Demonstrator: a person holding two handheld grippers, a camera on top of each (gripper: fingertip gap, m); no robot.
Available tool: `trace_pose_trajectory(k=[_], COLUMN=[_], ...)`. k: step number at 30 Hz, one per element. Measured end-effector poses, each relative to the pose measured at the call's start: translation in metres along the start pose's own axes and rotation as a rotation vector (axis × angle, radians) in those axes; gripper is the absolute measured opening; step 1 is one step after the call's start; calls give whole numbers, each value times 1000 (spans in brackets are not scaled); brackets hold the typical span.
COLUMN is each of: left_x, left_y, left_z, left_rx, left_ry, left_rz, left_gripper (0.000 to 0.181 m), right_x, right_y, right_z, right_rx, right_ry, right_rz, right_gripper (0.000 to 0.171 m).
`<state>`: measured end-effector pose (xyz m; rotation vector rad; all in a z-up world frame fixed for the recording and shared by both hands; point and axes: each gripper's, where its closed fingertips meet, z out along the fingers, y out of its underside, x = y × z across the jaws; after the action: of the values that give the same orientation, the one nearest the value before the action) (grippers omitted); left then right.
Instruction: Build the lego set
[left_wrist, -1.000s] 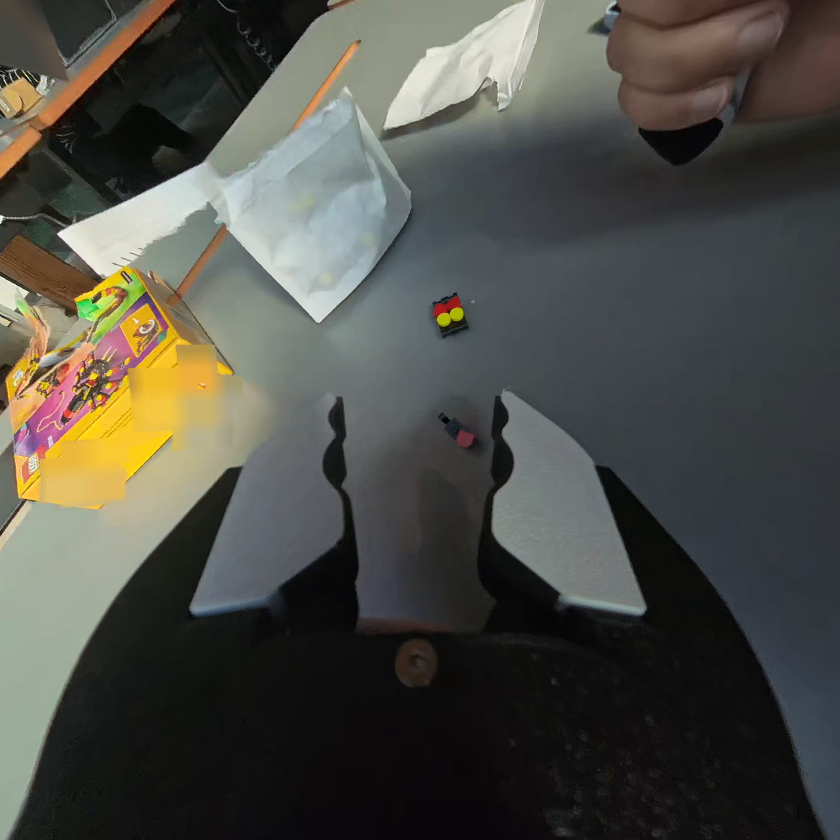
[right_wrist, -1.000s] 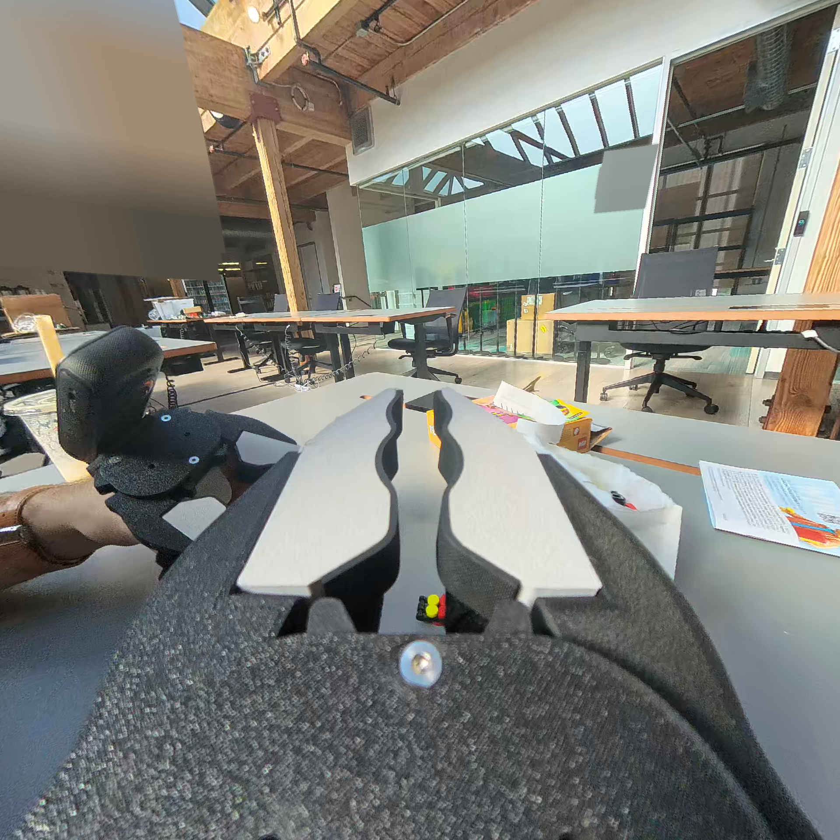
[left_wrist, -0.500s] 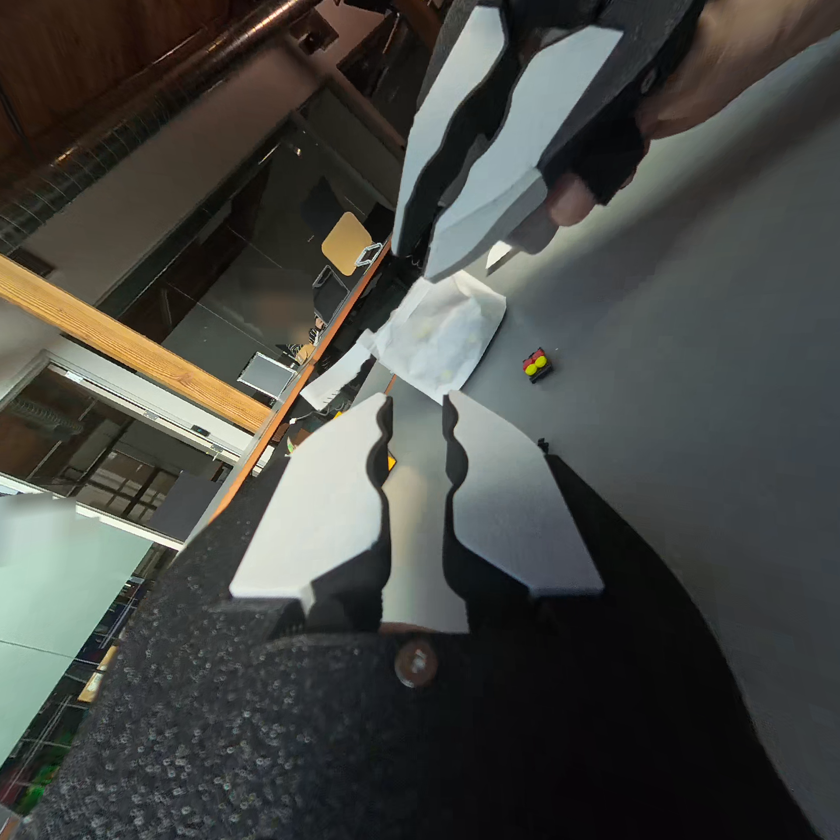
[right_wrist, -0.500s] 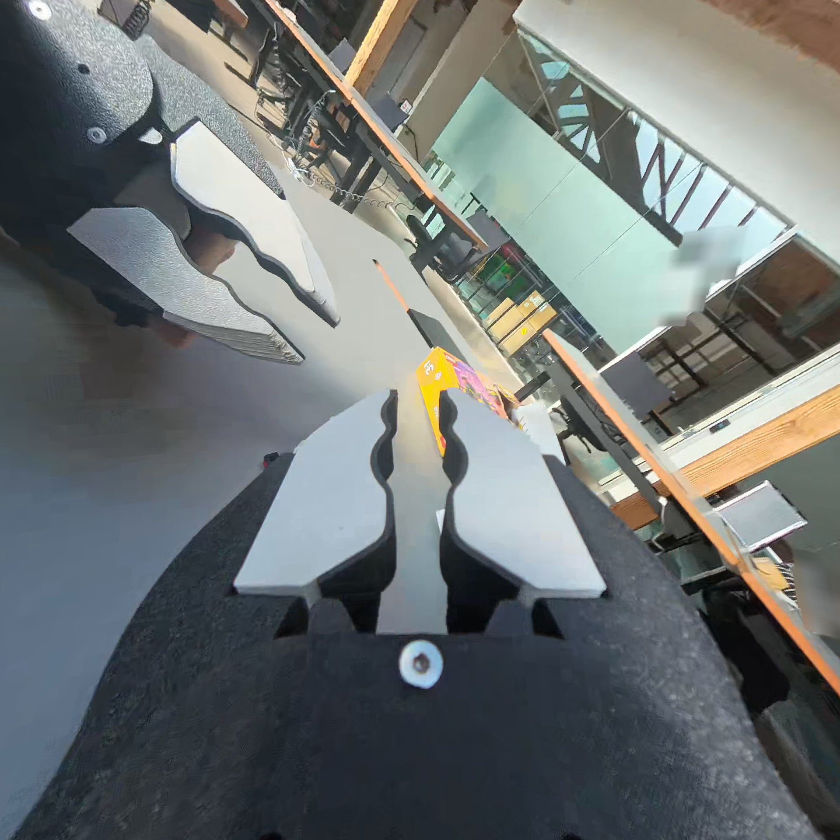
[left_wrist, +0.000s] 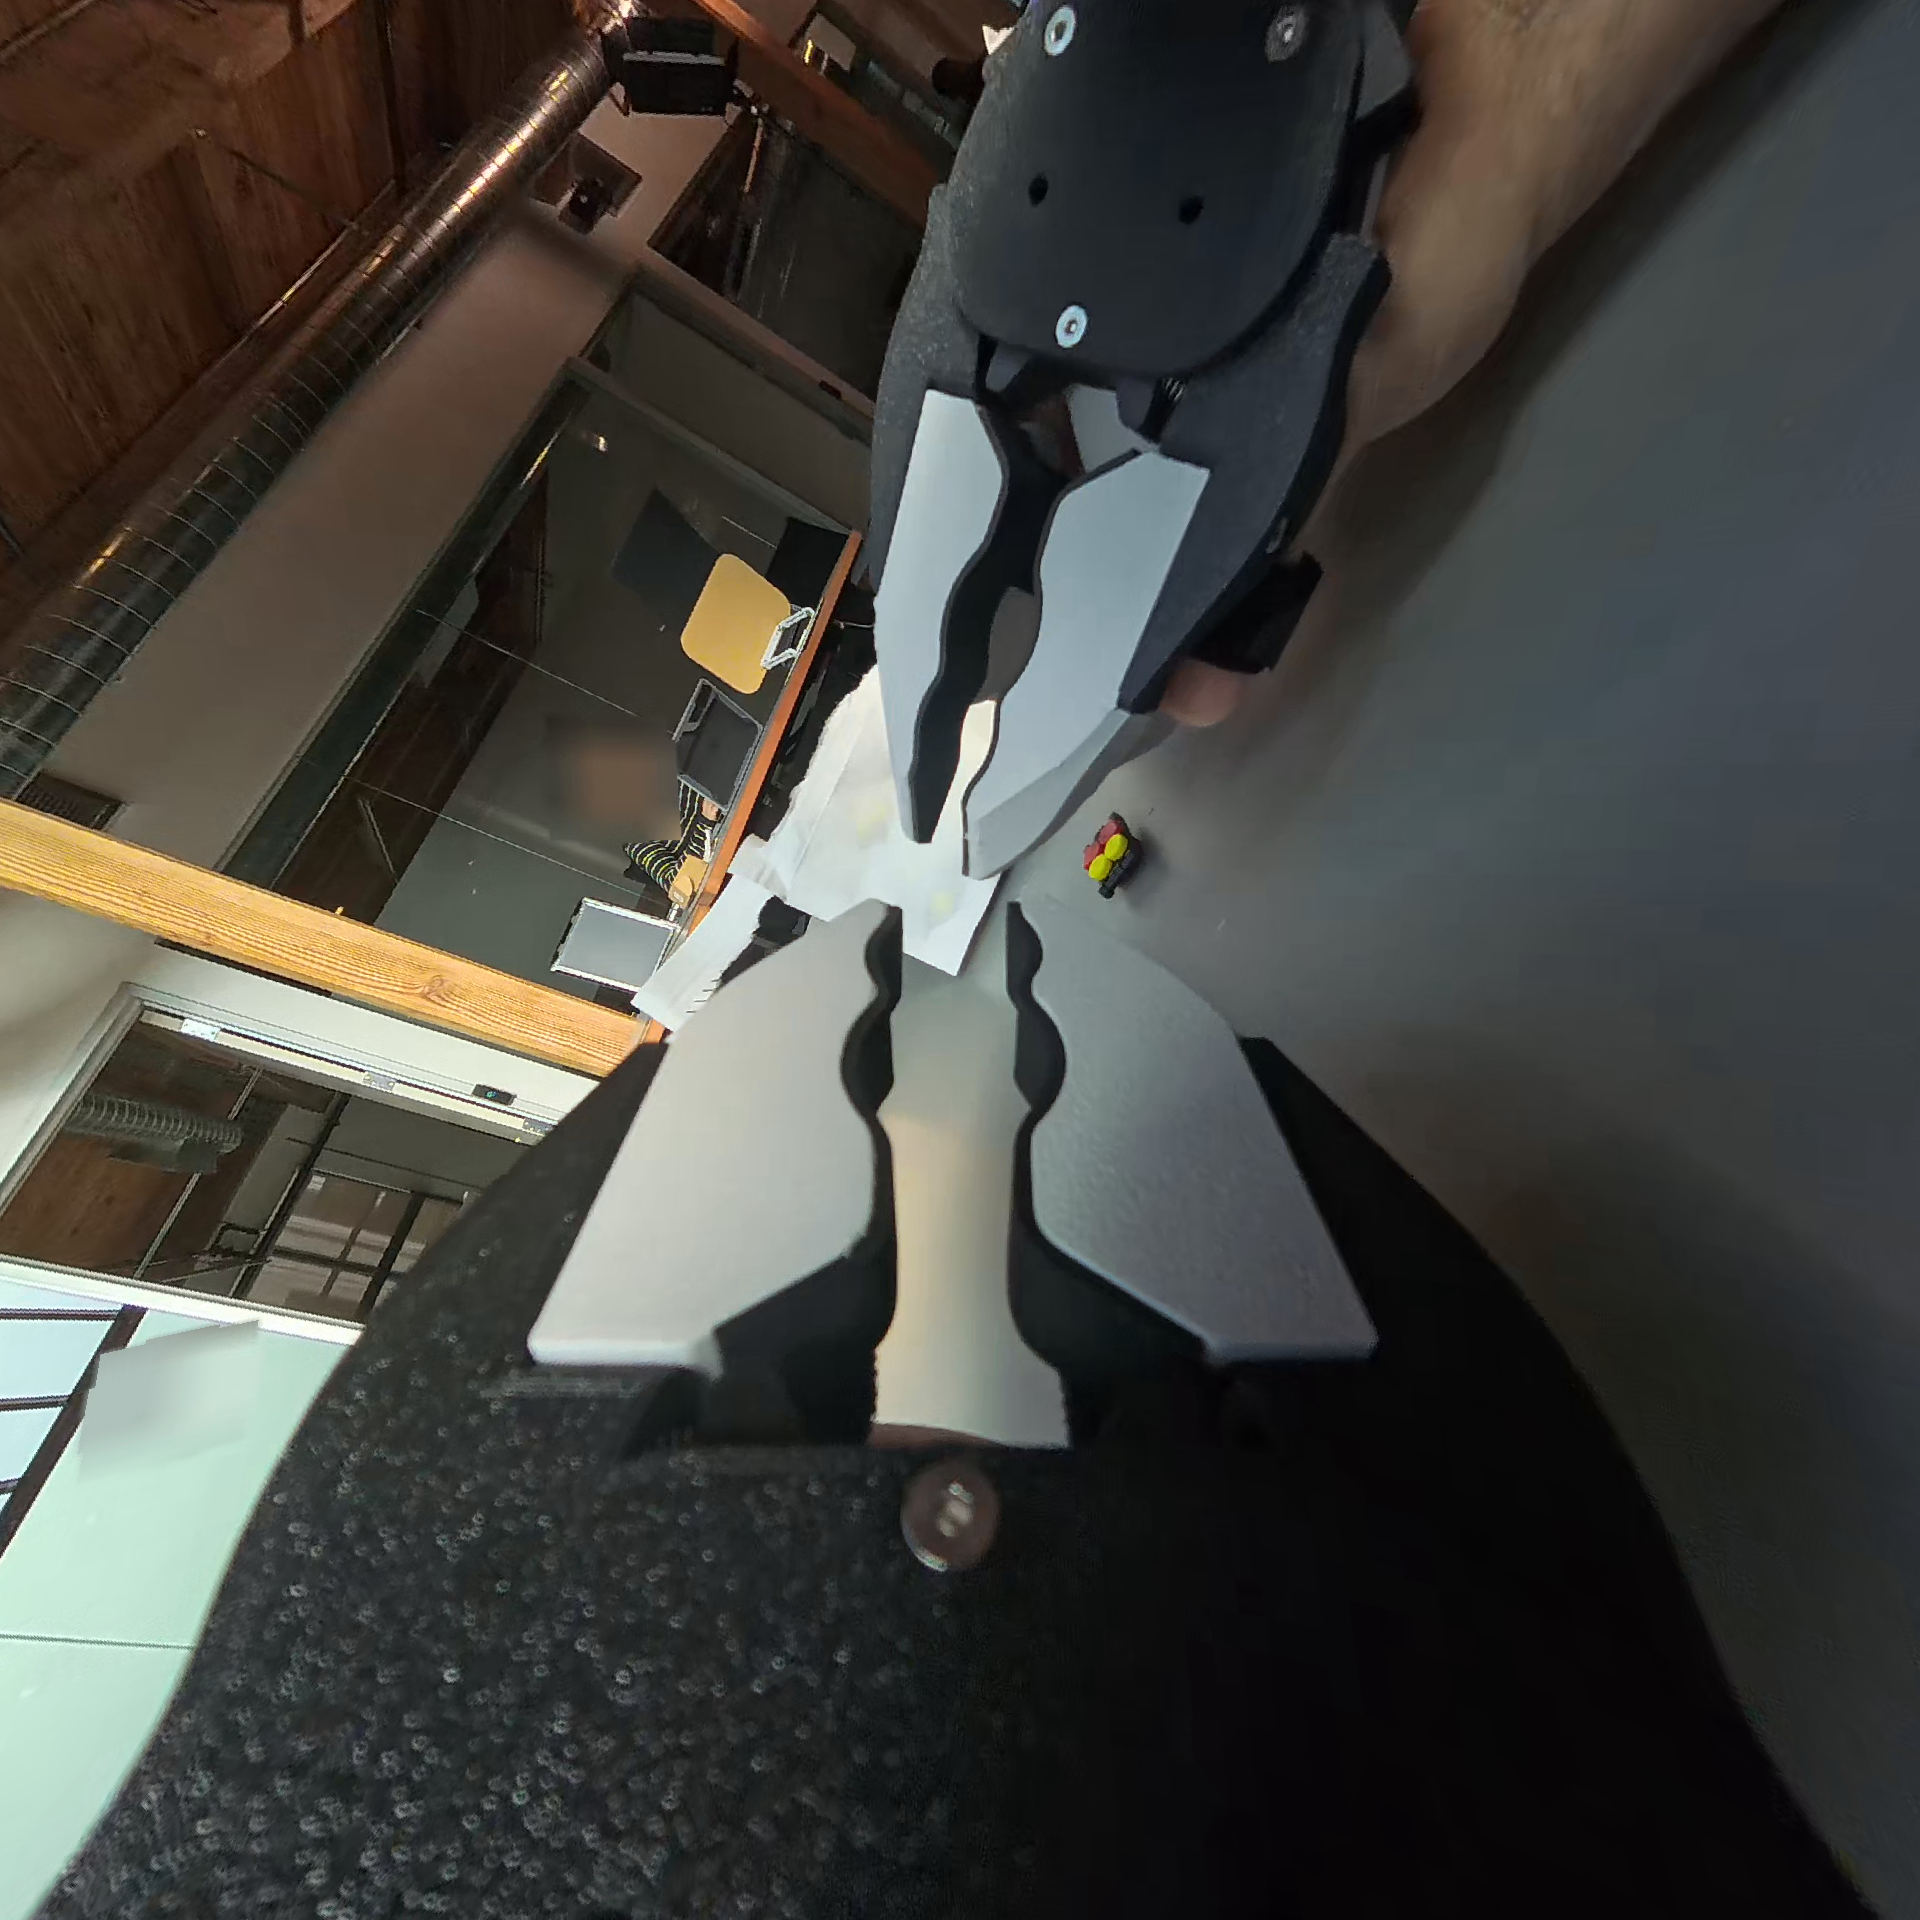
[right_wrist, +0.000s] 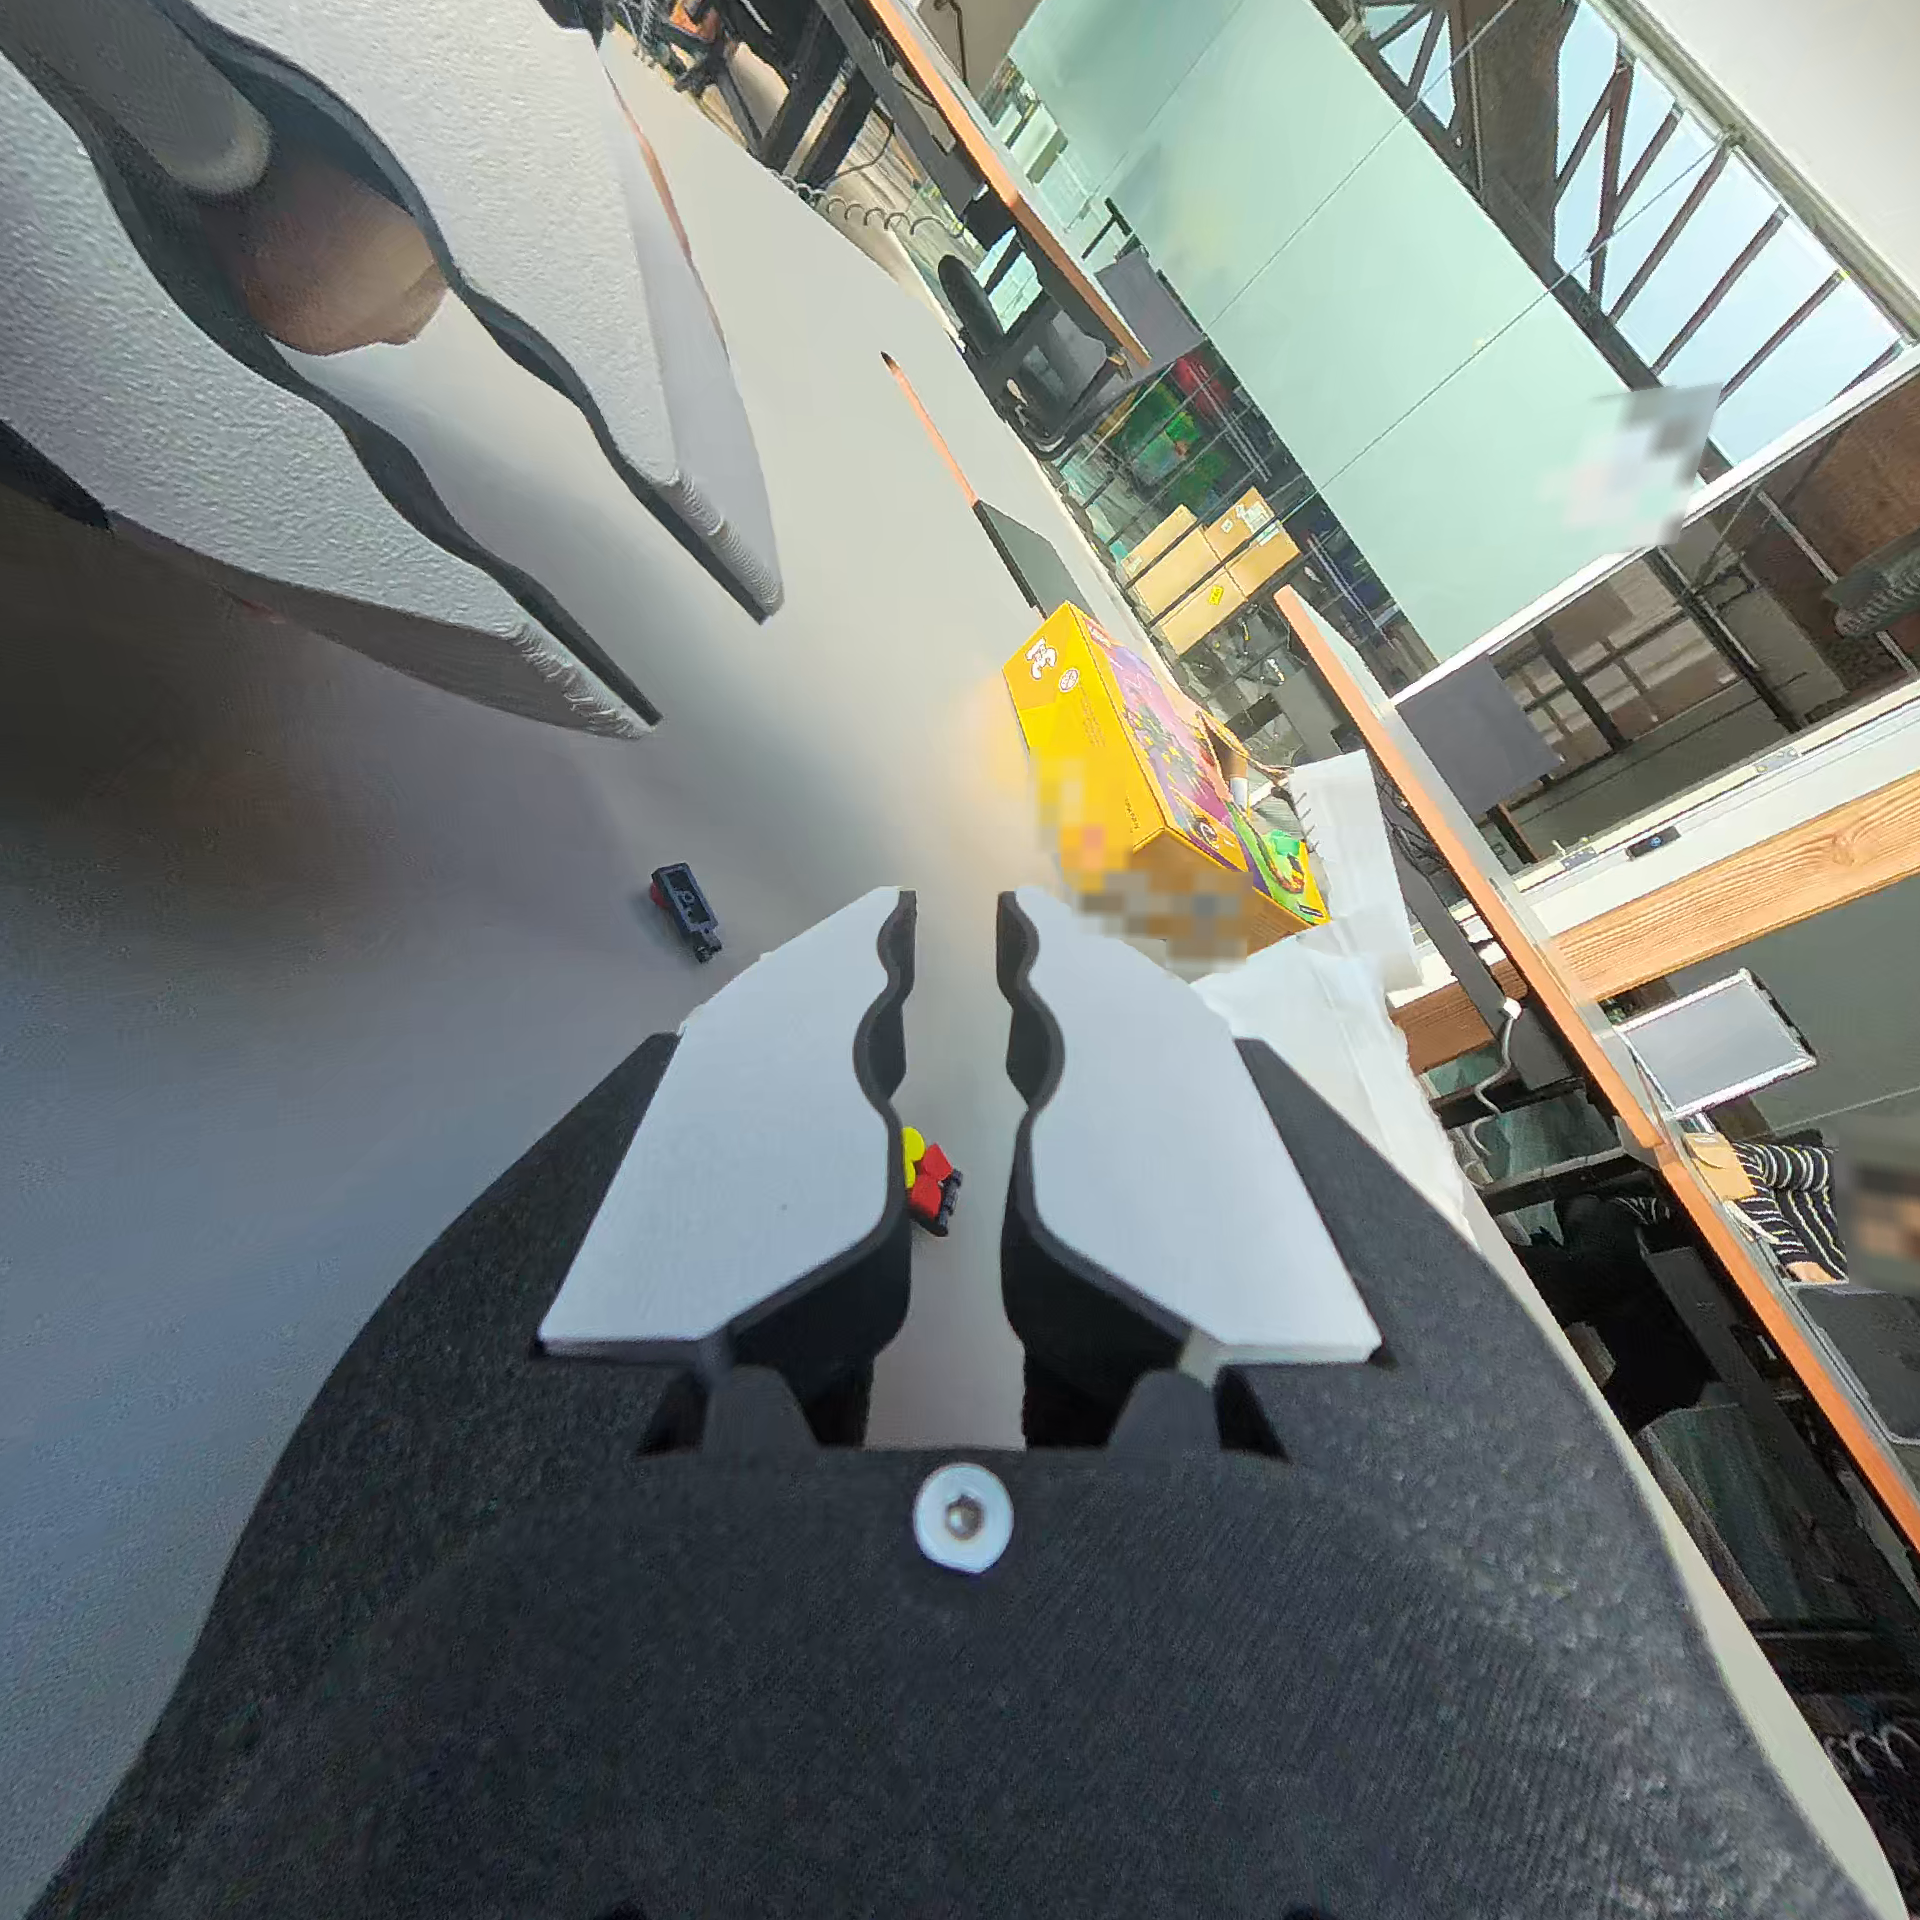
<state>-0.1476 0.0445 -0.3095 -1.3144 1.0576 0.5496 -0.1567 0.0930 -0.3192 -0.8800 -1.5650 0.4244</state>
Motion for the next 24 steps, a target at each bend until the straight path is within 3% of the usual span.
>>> trace_pose_trajectory(k=[5, 8, 12, 17, 20, 24], left_x=[-10, -6, 29, 36, 40, 40], left_y=[-13, -37, -42, -35, -34, -32], left_z=[-3, -12, -12, -8, -8, -7], left_rx=[64, 218, 239, 197, 186, 174], left_ry=[-67, -14, 174, 200, 208, 208], left_rz=[-16, -79, -29, 4, 40, 39], left_gripper=[16, 15, 14, 14, 14, 14], right_x=[7, 3, -23, -86, -133, -180], right_y=[-12, -57, -111, -180, -178, -179], right_z=[-2, 16, 83, 176, 232, 256], right_rx=[36, 106, 67, 55, -50, -63], right_ry=[22, -166, -516, -945, -997, -1062], right_rz=[23, 69, 0, 151, 61, 7], right_gripper=[13, 12, 19, 25, 27, 25])
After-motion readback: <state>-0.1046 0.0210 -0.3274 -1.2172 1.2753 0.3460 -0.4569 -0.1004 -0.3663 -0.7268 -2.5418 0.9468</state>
